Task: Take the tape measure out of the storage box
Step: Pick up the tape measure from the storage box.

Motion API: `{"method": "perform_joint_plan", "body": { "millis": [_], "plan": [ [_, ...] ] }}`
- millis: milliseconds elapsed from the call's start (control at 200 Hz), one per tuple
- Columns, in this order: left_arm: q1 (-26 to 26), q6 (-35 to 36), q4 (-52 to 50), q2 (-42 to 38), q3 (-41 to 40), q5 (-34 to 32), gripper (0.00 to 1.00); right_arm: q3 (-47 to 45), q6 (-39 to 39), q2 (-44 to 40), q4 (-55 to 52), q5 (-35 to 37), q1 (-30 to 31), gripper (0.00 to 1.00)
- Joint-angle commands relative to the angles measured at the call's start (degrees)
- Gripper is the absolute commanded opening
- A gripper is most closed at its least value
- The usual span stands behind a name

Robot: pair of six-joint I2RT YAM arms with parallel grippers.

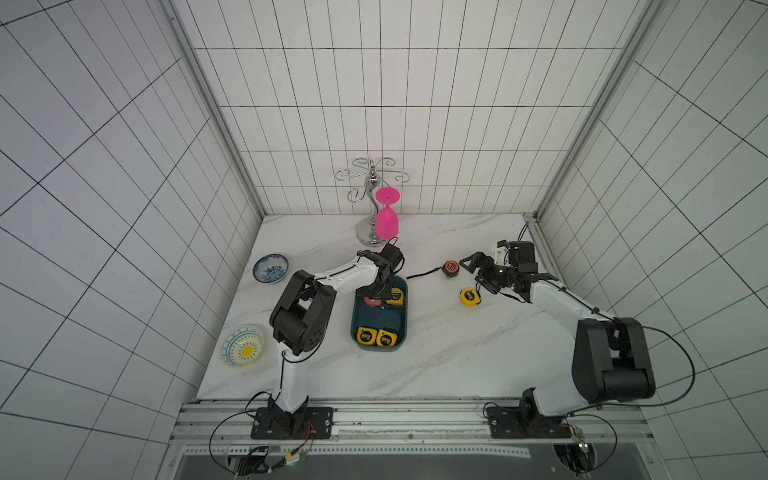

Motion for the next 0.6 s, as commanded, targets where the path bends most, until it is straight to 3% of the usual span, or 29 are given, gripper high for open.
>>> {"method": "perform_joint_plan", "body": {
  "millis": [0,355,595],
  "plan": [
    [0.60,-0.05,0.77,0.69,0.08,0.87,0.67,0.79,-0.93,1.02,0.18,-0.58,-0.36,0.95],
    [0.87,0.12,-1.70,4.20,0.65,4.77,0.57,1.32,-1.61,2.00,-0.35,-1.36,-0.36,0.96],
    [0.93,-0.07,-2.02,4.95,0.27,6.03,0.67,1.40,-1.98,2.44,-0.73,-1.63,-0.36,0.96]
  ]
}}
